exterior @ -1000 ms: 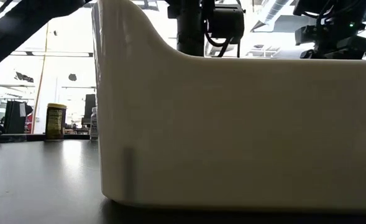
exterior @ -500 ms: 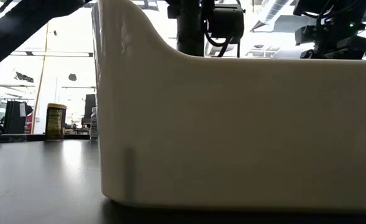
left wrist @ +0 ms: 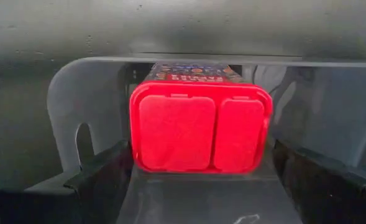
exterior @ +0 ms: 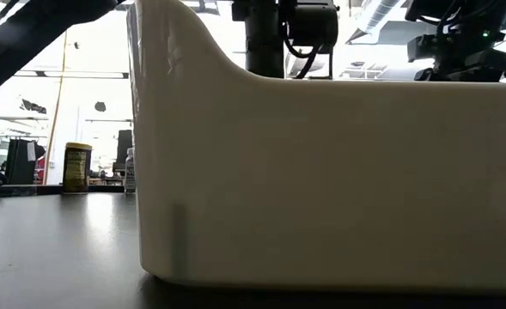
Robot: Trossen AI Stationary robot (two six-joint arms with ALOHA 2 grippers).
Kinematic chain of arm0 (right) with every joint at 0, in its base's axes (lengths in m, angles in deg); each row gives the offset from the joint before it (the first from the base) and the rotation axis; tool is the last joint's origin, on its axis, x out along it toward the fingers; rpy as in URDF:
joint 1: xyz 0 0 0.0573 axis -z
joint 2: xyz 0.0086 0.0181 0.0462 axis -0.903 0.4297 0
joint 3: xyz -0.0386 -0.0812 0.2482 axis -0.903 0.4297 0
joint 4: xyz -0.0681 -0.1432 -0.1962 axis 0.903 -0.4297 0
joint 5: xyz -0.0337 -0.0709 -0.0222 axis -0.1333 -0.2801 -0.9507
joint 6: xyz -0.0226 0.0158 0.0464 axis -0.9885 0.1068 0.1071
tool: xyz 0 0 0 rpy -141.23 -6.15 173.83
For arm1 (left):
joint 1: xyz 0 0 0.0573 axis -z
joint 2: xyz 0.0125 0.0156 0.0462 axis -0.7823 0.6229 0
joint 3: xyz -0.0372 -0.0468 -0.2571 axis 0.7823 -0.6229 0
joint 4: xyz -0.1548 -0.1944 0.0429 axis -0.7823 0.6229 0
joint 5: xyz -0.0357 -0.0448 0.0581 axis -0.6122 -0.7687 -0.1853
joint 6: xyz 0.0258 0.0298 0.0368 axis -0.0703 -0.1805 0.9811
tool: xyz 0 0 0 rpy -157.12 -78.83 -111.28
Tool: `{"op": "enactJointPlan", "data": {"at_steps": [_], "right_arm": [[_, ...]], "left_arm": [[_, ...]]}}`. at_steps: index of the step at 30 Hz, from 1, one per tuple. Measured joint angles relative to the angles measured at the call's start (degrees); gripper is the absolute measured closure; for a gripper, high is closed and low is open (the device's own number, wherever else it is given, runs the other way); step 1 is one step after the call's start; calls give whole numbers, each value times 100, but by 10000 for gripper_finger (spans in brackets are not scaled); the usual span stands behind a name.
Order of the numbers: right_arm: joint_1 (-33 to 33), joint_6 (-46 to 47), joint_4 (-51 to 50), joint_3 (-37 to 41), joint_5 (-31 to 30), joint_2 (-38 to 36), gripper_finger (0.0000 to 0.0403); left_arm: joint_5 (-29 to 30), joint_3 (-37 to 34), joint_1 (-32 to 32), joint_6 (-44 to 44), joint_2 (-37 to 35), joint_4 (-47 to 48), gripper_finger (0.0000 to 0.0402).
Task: Sort spices by type
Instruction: Put the top left red seasoning can into the black bin, then put the right yellow seasoning bottle into the transparent bin
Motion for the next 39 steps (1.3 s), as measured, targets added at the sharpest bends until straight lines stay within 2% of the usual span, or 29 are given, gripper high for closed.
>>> {"op": "enactJointPlan", "data": {"at_steps": [10, 13, 17, 22, 25, 27, 30, 34, 39], "right_arm": [[0, 62, 22, 0, 2, 0, 66], [0, 109, 103, 0, 2, -1, 66], [0, 420, 226, 0, 2, -2, 66], [-13, 878, 528, 0, 2, -2, 66], [-13, 1270, 621, 0, 2, 0, 66], [-12, 1490, 611, 0, 2, 0, 66], [-12, 1698, 601, 0, 2, 0, 66], [-13, 2272, 509, 0, 2, 0, 66], [-13, 2675, 516, 0, 2, 0, 67]], "left_arm": [[41, 710, 67, 86, 0, 855, 33], [15, 976, 141, 437, 1, 1155, 33], [-416, 938, 224, 1565, -156, 1196, 33], [-956, 946, 325, 4023, -266, 1296, 33], [-988, 946, 414, 4517, -286, 1214, 33], [-820, 946, 516, 4451, -289, 1113, 33], [-129, 946, 736, 4139, -289, 1012, 33], [629, 946, 1096, 4342, -289, 971, 33], [1046, 946, 1494, 4806, -305, 948, 33]]}}
